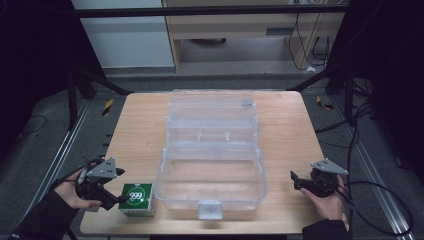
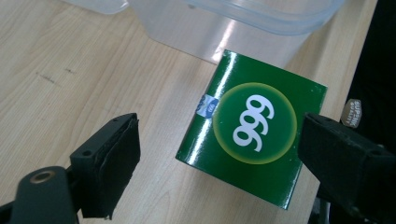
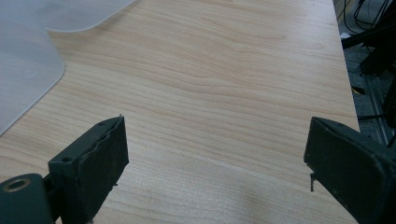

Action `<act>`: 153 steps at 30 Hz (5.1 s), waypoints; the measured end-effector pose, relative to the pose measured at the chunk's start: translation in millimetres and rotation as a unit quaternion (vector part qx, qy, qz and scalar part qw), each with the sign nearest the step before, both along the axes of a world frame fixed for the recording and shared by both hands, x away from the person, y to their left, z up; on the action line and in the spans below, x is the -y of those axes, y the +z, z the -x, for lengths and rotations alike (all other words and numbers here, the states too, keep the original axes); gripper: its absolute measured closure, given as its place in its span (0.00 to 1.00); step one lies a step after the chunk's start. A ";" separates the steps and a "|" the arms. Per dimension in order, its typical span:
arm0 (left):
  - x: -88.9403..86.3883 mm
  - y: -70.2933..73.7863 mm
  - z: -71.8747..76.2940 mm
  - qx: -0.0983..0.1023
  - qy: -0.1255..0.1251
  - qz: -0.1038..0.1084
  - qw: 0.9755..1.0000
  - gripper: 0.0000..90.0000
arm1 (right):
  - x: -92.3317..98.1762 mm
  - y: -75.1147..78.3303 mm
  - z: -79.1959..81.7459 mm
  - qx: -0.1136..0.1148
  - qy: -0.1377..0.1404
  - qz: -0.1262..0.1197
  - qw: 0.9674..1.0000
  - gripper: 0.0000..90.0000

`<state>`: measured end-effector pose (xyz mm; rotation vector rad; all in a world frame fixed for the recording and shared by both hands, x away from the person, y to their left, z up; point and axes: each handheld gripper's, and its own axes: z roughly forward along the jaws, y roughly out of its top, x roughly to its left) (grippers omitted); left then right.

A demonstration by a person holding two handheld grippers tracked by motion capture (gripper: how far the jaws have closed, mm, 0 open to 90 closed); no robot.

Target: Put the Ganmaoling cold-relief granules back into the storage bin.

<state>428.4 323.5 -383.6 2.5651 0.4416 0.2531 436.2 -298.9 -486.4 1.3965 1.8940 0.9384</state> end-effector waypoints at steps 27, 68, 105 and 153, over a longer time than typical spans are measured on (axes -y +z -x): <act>28.3 -17.1 0.6 -0.024 -0.061 -0.066 0.996 0.05 | -0.9 -3.0 -1.7 -0.011 0.012 0.007 1.000 0.05; 43.4 -46.4 -14.0 -0.069 -0.093 -0.113 0.987 0.14 | -4.4 -7.8 -4.0 -0.029 0.028 0.016 0.999 0.05; 30.9 48.2 -5.4 -0.021 -0.058 -0.073 0.995 0.17 | -6.2 -9.5 -3.8 -0.033 0.036 0.019 0.999 0.05; 118.5 84.4 -34.5 0.007 -0.123 -0.055 0.991 0.17 | -5.9 -10.0 -4.0 -0.033 0.041 0.019 0.998 0.05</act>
